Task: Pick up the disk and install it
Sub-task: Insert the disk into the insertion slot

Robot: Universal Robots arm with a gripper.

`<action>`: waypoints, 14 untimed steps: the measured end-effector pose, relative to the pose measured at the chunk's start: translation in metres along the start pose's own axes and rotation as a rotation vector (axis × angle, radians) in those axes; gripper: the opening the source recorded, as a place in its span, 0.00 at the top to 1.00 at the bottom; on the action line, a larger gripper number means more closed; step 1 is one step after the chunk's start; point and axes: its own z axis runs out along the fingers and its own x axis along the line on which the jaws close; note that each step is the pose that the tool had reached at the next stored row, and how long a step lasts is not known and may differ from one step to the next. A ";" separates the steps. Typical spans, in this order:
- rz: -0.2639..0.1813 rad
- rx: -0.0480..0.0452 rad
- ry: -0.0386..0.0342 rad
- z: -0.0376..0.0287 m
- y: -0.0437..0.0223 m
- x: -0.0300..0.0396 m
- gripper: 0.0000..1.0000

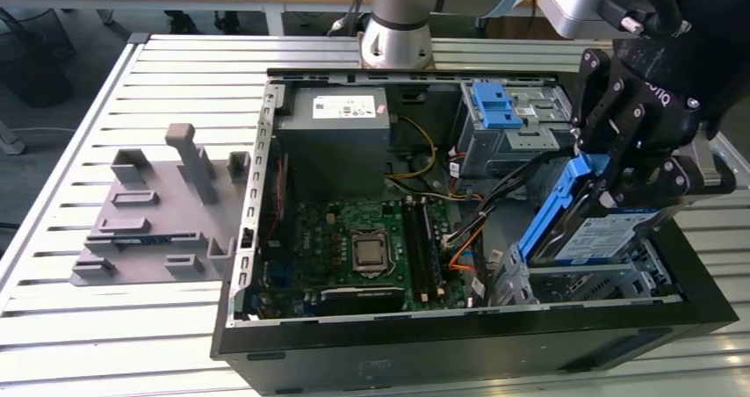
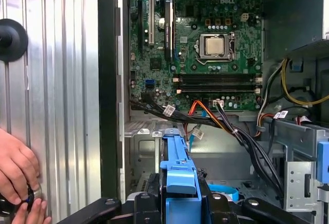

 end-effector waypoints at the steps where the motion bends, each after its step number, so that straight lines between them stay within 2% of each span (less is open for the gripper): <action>1: 0.000 0.0000 0.0000 0.0006 0.0000 0.0000 0.64; 14: 0.000 0.0000 0.0001 0.0072 -0.0001 -0.0002 0.64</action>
